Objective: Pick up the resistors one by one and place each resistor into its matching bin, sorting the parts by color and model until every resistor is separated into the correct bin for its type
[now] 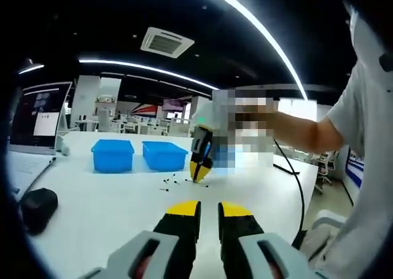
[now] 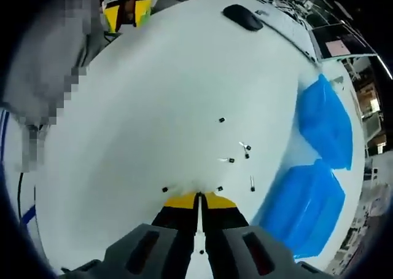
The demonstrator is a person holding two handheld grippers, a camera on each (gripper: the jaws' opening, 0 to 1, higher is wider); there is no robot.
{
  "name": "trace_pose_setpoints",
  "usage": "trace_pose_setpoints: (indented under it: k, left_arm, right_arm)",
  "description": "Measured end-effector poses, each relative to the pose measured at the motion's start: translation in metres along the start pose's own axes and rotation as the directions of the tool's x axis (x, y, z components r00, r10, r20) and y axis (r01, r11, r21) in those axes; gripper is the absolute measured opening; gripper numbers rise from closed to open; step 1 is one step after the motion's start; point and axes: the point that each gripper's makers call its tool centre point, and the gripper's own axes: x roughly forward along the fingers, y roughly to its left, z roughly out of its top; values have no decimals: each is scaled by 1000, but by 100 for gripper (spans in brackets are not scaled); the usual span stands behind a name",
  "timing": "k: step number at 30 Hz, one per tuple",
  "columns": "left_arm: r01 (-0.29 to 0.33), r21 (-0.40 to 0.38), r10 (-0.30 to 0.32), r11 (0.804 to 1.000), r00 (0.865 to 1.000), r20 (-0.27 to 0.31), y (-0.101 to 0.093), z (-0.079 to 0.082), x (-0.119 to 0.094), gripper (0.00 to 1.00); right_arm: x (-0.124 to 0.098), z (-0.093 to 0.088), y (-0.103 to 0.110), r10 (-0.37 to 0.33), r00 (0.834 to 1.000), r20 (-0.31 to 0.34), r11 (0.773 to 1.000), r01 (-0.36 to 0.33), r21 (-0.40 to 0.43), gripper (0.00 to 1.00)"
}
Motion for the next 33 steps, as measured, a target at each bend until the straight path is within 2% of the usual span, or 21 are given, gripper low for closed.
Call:
trace_pose_setpoints:
  k: [5,9,13,16,19,21,22,23,25,27,29,30,32,33]
  left_arm:
    - [-9,-4,9,1000,1000,-1,3,0,0,15]
    - [-1,-2,1,1000,1000,-3,1,0,2,15]
    - [14,1,-14,1000,1000,-7,-1,1,5,15]
    - [19,1,-19,1000,1000,-11,-3,1,7,15]
    - [26,5,-26,1000,1000,-8,-5,2,8,15]
    - [27,2,-27,1000,1000,-4,-6,2,9,15]
    - [28,1,-28,1000,1000,-1,-6,3,10,15]
    - [30,0,-30,1000,1000,2,-7,3,10,15]
    - [31,0,-31,1000,999,4,-8,3,11,15]
    - [36,-3,-36,999,999,5,-9,3,11,15]
    - [40,-1,-40,999,999,4,-10,2,11,15]
    - [43,0,-43,999,999,4,-11,2,11,15]
    - [46,-2,-46,999,999,5,-11,1,10,15]
    - [46,-5,-46,999,999,3,-11,1,10,15]
  right_arm:
    - [-4,0,2,-85,991,107,991,73,112,5]
    - [-9,-3,0,-157,970,183,969,116,218,5]
    - [-16,-11,-12,-238,937,255,933,148,328,5]
    - [-25,-11,-21,-301,898,319,899,155,410,5]
    - [-34,-8,-29,-353,850,391,862,134,489,5]
    - [-38,-7,-34,-383,824,418,839,122,530,5]
    - [-42,-5,-38,-411,799,439,821,114,560,5]
    - [-44,-4,-40,-424,785,451,810,107,576,5]
    - [-50,-1,-45,-468,739,484,778,84,623,5]
    - [-54,1,-49,-503,697,511,756,69,651,5]
    - [-59,5,-53,-540,650,535,741,66,668,5]
    - [-63,5,-57,-569,624,536,725,72,685,5]
    - [-75,3,-70,-633,565,530,680,79,728,5]
    - [-85,1,-81,-681,519,517,646,93,758,5]
